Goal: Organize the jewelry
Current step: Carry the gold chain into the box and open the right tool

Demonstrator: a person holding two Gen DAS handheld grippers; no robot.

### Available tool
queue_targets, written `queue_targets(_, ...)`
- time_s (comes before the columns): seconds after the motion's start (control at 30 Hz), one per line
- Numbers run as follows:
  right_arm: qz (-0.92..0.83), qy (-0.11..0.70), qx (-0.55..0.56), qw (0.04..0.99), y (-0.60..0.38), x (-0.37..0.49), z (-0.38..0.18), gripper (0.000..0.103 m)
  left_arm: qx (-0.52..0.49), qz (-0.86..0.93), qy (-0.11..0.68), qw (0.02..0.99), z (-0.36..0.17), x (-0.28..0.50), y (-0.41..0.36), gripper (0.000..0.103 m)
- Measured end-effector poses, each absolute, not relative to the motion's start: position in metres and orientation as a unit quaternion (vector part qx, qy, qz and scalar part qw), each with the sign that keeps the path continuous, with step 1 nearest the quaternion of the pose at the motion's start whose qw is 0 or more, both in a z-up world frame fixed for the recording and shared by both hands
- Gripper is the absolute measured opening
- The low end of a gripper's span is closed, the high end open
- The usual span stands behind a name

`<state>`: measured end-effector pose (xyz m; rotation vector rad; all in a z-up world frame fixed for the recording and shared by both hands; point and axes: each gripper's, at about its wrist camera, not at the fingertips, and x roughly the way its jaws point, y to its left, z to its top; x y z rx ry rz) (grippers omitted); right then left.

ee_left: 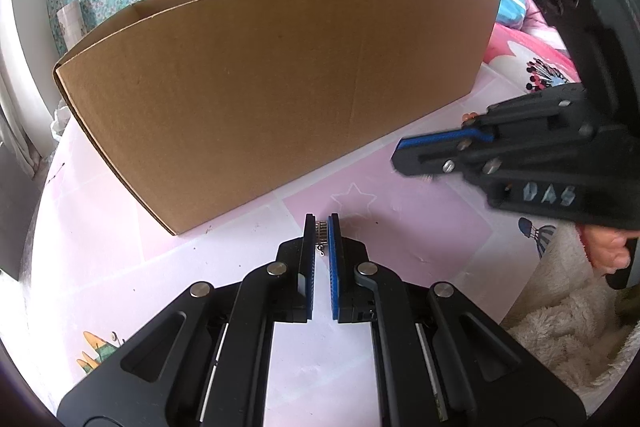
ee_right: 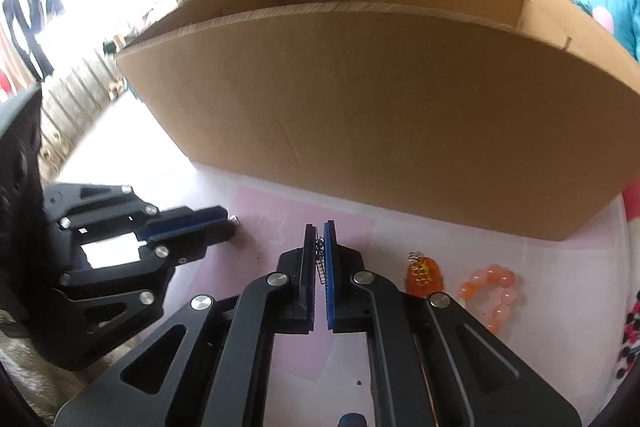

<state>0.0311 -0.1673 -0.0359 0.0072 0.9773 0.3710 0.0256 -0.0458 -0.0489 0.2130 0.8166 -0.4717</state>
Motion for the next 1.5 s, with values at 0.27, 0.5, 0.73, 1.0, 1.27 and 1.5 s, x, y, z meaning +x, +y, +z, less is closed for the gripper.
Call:
queue_targets(0.27, 0.179, 0.436, 0.054, 0.88, -0.189, 0.021, -0.017, 0.004, 0.108, -0.219, 0.391, 0.887, -0.043, 0.023, -0.044, 0.005)
queue_targets(0.5, 0.199, 0.386, 0.064, 0.899, -0.193, 0.007, 0.011, 0.004, 0.111, -0.215, 0.369, 0.897, -0.02, 0.011, -0.047, 0.005)
queue_targets(0.73, 0.232, 0.321, 0.056, 0.917, -0.194, 0.001, 0.056, 0.004, 0.077, -0.236, 0.307, 0.919, 0.04, 0.001, -0.039, 0.005)
queue_targets(1.0, 0.255, 0.255, 0.067, 0.93, -0.199, 0.03, 0.1, 0.004, 0.044, -0.259, 0.243, 0.934, 0.089, 0.035, -0.043, 0.005)
queue_targets(1.27, 0.247, 0.322, 0.079, 0.911, -0.219, 0.1, 0.081, 0.004, 0.047, -0.244, 0.34, 0.907, 0.056, 0.111, -0.061, 0.005)
queue_targets(1.5, 0.24, 0.378, 0.104, 0.888, -0.233, 0.138, 0.059, 0.004, 0.016, -0.236, 0.436, 0.868, 0.02, 0.144, -0.058, 0.014)
